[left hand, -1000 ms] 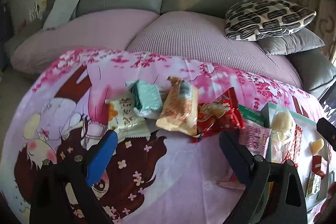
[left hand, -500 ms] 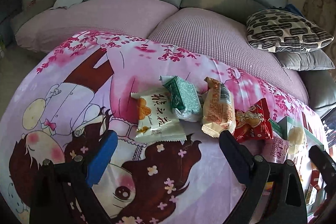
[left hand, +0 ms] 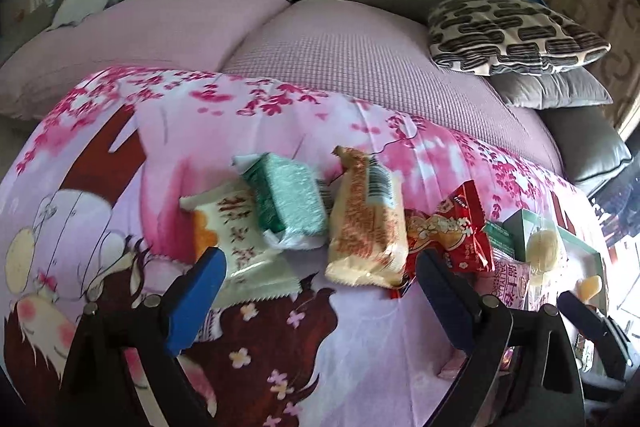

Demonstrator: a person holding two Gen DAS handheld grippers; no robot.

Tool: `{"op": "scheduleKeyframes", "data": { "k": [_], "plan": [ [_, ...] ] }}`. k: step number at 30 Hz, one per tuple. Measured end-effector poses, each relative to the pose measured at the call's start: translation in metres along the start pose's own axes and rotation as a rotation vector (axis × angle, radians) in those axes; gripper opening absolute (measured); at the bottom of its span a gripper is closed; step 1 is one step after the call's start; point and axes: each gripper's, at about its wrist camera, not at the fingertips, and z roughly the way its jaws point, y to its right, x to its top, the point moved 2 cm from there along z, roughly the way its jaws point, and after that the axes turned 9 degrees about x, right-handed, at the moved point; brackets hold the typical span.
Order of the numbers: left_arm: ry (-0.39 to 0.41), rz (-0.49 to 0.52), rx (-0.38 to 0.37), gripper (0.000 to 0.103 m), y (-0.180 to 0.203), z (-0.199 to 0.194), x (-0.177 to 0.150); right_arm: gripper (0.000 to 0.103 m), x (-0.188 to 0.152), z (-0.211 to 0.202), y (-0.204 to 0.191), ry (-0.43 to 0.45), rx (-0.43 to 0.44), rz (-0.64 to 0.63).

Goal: Organize snacks
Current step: 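Grasp the beige barcode bread bag with the left gripper while the right grasps the pink Daliyuan bag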

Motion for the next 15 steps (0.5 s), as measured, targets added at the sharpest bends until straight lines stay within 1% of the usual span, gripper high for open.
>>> {"op": "scheduleKeyframes", "data": {
  "k": [3, 4, 5, 6, 10, 11, 15],
  "plan": [
    [0.001, 0.022, -0.023, 0.088, 0.004, 0.003, 0.008, 0.076, -0.001, 0.006, -0.004, -0.015, 0.011, -0.010],
    [0.000, 0.029, -0.026, 0.087, 0.006, 0.004, 0.010, 0.075, -0.002, 0.008, -0.005, -0.022, 0.009, -0.012],
    [0.001, 0.039, -0.027, 0.083, 0.007, 0.005, 0.013, 0.073, -0.002, 0.009, -0.006, -0.026, 0.008, -0.012],
    [0.002, 0.047, -0.025, 0.082, 0.009, 0.006, 0.015, 0.069, -0.002, 0.011, -0.006, -0.031, 0.011, -0.010],
    [-0.017, 0.073, -0.014, 0.082, 0.017, 0.018, 0.022, 0.069, -0.003, 0.016, -0.009, -0.045, 0.007, -0.015],
    [-0.018, 0.086, -0.002, 0.081, 0.020, 0.021, 0.023, 0.069, -0.003, 0.017, -0.009, -0.050, 0.005, -0.014],
    [-0.009, 0.108, 0.023, 0.073, 0.025, 0.022, 0.024, 0.069, -0.004, 0.022, -0.006, -0.067, -0.004, -0.001]
  ]
}}
